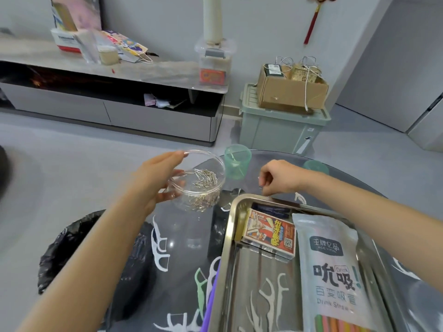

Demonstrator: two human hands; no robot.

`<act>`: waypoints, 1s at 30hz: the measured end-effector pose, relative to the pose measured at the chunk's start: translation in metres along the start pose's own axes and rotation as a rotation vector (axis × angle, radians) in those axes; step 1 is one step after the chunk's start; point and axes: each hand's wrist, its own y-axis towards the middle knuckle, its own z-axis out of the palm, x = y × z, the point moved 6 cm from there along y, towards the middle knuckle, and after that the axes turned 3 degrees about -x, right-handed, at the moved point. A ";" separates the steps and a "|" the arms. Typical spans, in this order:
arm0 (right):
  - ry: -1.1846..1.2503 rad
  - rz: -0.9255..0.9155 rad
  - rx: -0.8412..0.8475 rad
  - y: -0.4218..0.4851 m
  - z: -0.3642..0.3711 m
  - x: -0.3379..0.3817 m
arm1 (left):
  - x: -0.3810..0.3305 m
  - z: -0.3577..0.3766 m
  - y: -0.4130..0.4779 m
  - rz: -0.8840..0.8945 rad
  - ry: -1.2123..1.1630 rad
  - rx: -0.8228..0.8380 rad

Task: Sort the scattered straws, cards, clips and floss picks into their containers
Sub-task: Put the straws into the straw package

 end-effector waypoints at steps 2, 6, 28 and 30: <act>0.194 0.015 -0.120 -0.011 -0.018 0.006 | 0.002 0.000 -0.014 0.019 -0.004 -0.010; 0.625 -0.228 -0.154 -0.045 -0.055 0.067 | 0.002 -0.001 -0.033 0.077 0.014 -0.061; 0.333 -0.038 -0.135 -0.119 0.029 0.008 | 0.024 -0.009 -0.069 0.085 -0.008 -0.122; 0.361 -0.060 -0.124 -0.121 0.024 0.004 | 0.024 -0.005 -0.066 0.080 -0.013 -0.109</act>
